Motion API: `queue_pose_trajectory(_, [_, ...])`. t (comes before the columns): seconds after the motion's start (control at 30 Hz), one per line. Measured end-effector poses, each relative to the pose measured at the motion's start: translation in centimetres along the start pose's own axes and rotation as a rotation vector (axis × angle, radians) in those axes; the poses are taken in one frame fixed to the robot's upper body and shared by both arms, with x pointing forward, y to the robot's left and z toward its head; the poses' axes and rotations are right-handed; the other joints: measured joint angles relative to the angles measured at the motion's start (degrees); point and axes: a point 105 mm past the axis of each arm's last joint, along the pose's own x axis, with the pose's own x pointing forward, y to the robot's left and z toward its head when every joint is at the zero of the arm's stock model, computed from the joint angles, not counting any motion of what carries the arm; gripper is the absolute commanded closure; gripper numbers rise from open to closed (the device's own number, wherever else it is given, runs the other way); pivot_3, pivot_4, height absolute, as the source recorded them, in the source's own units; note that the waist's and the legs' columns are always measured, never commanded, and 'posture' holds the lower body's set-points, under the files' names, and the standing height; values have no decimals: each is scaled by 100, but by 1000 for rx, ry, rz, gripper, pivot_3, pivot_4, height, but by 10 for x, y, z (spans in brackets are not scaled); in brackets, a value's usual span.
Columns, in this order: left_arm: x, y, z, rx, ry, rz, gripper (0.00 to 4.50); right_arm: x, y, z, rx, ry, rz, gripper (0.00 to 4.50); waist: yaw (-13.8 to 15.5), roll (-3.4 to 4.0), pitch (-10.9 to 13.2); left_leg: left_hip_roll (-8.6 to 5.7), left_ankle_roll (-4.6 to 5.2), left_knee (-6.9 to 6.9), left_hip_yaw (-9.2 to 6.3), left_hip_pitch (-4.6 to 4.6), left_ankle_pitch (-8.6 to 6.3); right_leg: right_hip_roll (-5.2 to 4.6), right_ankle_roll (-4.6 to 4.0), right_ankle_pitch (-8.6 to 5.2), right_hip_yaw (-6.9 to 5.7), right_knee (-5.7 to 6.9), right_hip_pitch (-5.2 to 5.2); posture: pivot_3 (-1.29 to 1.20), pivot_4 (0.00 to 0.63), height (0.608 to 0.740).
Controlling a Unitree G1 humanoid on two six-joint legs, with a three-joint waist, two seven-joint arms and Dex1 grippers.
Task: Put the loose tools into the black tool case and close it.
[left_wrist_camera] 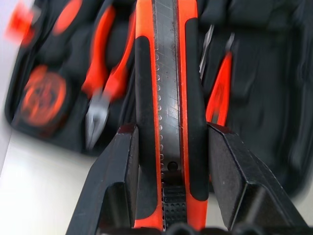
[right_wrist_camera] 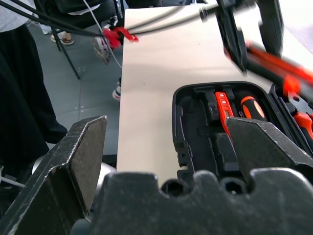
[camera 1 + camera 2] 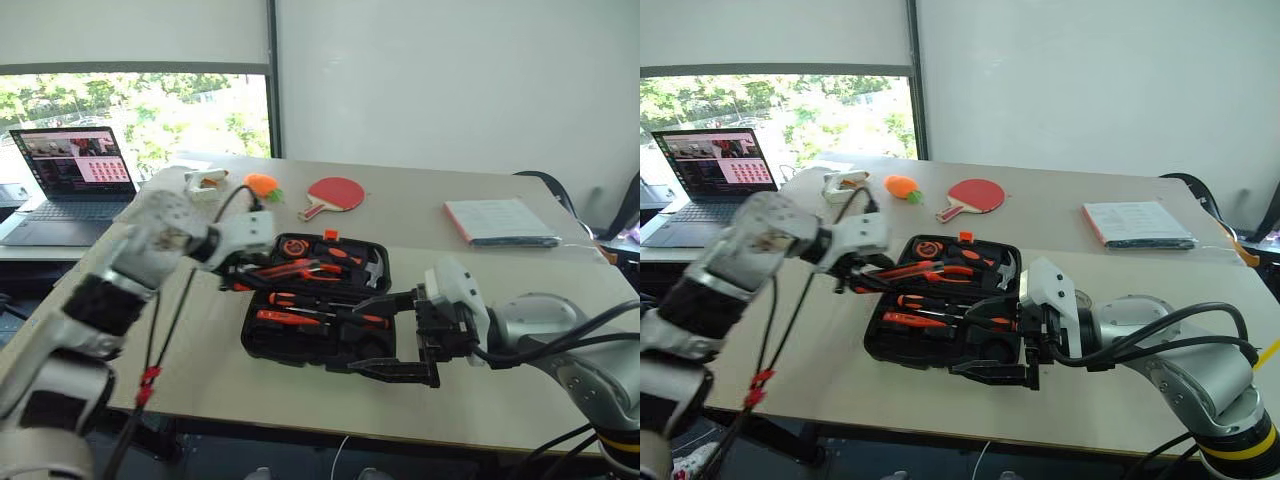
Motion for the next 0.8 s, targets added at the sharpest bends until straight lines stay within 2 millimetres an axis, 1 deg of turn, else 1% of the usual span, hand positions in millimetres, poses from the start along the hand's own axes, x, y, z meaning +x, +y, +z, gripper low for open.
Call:
queue_pose_trajectory(0.07, [17,-8,10,31,-5,-58,2904,0,1,-2,7,1,-11,0,-29,0,0,0,1,-3,-1,0,-1,0,0,0,1,0,0,0,150,736])
queue_pose_trajectory(0.13, [31,-17,15,53,7,-111,2904,0,3,-3,13,0,-18,0,-74,1,0,1,2,-4,-4,-2,-1,2,0,0,2,-1,-3,0,150,736])
queue_pose_trajectory(0.23, [40,-33,14,65,40,-166,2904,0,4,-5,17,1,-41,0,-127,2,1,2,3,-5,-7,0,-1,4,0,0,6,5,-4,0,150,736])
queue_pose_trajectory(0.3, [43,-46,9,64,69,-208,2904,-2,3,-4,14,-3,-67,0,-127,4,1,2,2,-4,-8,5,-1,4,-1,-1,6,8,-1,0,150,736])
queue_pose_trajectory(0.4, [46,-59,-4,32,121,-242,2904,-2,6,-4,30,-9,-72,0,-117,4,1,1,2,-1,-10,7,-1,4,-1,-1,5,11,1,0,150,736])
queue_pose_trajectory(0.43, [46,-61,-5,26,131,-247,2904,-2,6,-4,32,-9,-72,0,-107,4,1,1,2,1,-10,7,0,4,-1,0,5,11,3,0,150,736])
queue_pose_trajectory(0.67, [41,-67,-10,46,164,-236,2904,-3,4,-3,32,-11,-103,0,-96,5,0,2,2,-1,-10,15,-1,4,0,-1,4,7,10,0,150,736])
queue_pose_trajectory(0.8, [38,-66,-18,34,189,-227,2904,-3,3,-3,31,-14,-108,0,-95,6,0,1,2,0,-10,16,-1,4,0,-1,5,8,11,0,150,736])
